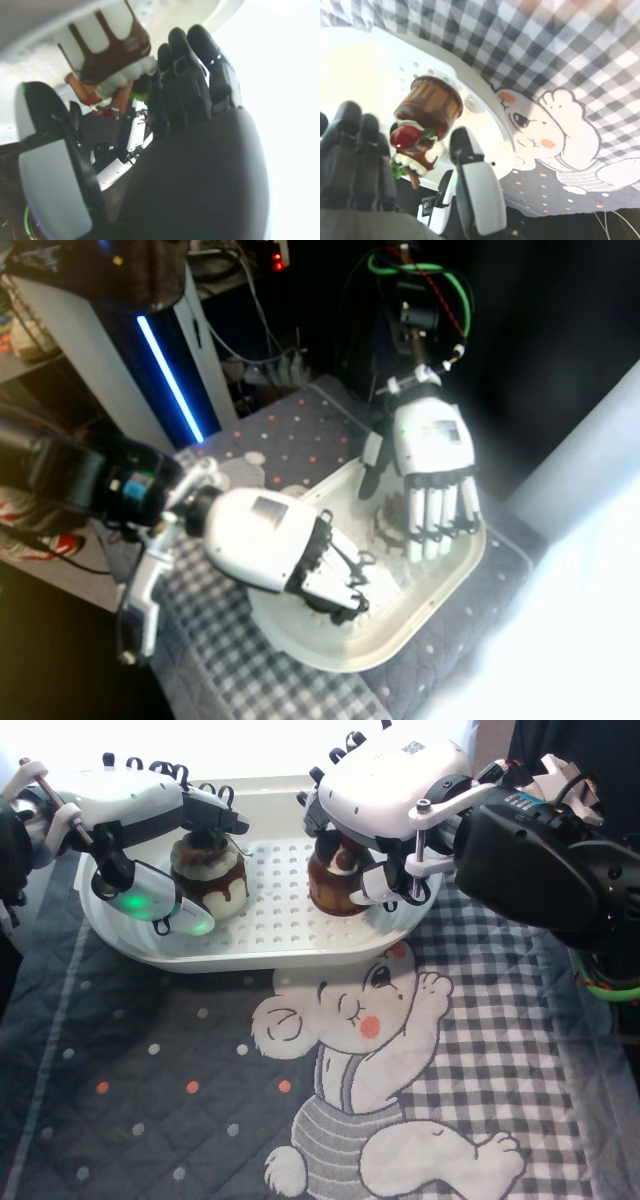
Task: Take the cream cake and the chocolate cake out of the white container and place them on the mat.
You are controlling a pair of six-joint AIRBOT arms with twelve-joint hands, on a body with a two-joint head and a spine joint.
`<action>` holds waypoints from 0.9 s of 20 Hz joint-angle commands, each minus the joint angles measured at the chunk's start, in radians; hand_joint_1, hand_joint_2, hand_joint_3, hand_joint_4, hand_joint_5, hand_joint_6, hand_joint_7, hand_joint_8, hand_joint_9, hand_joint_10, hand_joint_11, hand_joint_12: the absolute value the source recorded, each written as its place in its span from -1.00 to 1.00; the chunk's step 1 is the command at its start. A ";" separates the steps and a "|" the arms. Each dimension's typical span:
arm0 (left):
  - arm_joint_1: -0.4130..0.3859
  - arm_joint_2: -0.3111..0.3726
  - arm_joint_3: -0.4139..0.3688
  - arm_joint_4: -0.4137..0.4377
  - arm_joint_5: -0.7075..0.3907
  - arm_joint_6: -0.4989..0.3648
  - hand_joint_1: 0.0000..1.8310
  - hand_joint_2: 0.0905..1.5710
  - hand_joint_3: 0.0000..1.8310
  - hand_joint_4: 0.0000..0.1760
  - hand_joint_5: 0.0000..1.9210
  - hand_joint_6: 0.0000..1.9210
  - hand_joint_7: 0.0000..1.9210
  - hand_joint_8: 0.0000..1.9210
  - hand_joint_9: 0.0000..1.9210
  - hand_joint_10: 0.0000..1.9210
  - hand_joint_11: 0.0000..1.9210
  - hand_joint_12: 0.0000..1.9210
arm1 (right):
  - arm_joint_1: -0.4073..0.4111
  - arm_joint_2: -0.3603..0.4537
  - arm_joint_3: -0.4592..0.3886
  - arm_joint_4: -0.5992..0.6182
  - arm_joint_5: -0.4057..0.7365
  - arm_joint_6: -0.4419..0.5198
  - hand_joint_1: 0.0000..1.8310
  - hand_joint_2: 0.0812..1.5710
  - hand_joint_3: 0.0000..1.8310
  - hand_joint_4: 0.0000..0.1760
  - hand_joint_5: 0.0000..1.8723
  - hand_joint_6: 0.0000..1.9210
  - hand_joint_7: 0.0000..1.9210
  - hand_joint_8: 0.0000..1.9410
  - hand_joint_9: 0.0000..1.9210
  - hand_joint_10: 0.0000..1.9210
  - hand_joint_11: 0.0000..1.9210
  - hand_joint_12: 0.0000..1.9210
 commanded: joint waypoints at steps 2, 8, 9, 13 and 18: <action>-0.002 -0.004 0.009 -0.005 -0.100 0.000 0.20 0.36 -0.98 -1.00 -0.39 -0.96 -0.27 -0.93 -0.26 -0.75 -0.73 0.46 | 0.017 0.000 0.004 -0.020 0.105 -0.005 0.41 0.33 -1.00 -1.00 0.08 -0.41 0.15 -0.04 -0.17 0.20 -0.55 0.95; 0.003 -0.008 0.024 -0.022 -0.130 -0.036 0.45 0.59 -1.00 -1.00 -0.37 0.52 -0.25 0.43 -0.34 0.66 -0.70 0.59 | 0.017 0.000 0.004 -0.020 0.116 -0.005 0.37 0.36 -1.00 -1.00 0.24 -0.41 -0.02 0.25 -0.24 0.41 -0.76 1.00; 0.003 -0.008 0.028 -0.022 -0.139 -0.054 0.57 0.57 -1.00 -1.00 -0.36 0.47 -0.26 0.39 -0.28 0.54 -0.52 0.88 | 0.017 0.002 0.001 -0.020 0.122 -0.005 0.37 0.36 -1.00 -1.00 0.26 -0.42 -0.03 0.25 -0.27 0.39 -0.89 1.00; 0.002 -0.008 0.029 0.017 -0.178 -0.129 0.61 0.53 -1.00 -1.00 -0.32 0.44 -0.22 0.30 -0.19 0.41 -0.46 0.90 | 0.017 0.021 -0.021 -0.021 0.150 -0.005 0.38 0.37 -1.00 -1.00 0.30 -0.56 -0.07 0.35 -0.45 0.43 -1.00 0.89; 0.004 0.044 -0.030 0.130 -0.287 -0.265 0.61 0.52 -1.00 -1.00 -0.33 0.42 -0.21 0.33 -0.18 0.41 -0.41 0.86 | 0.017 0.108 -0.129 -0.089 0.259 -0.005 0.36 0.34 -1.00 -1.00 0.22 -0.24 0.03 0.05 -0.24 -0.02 -1.00 0.77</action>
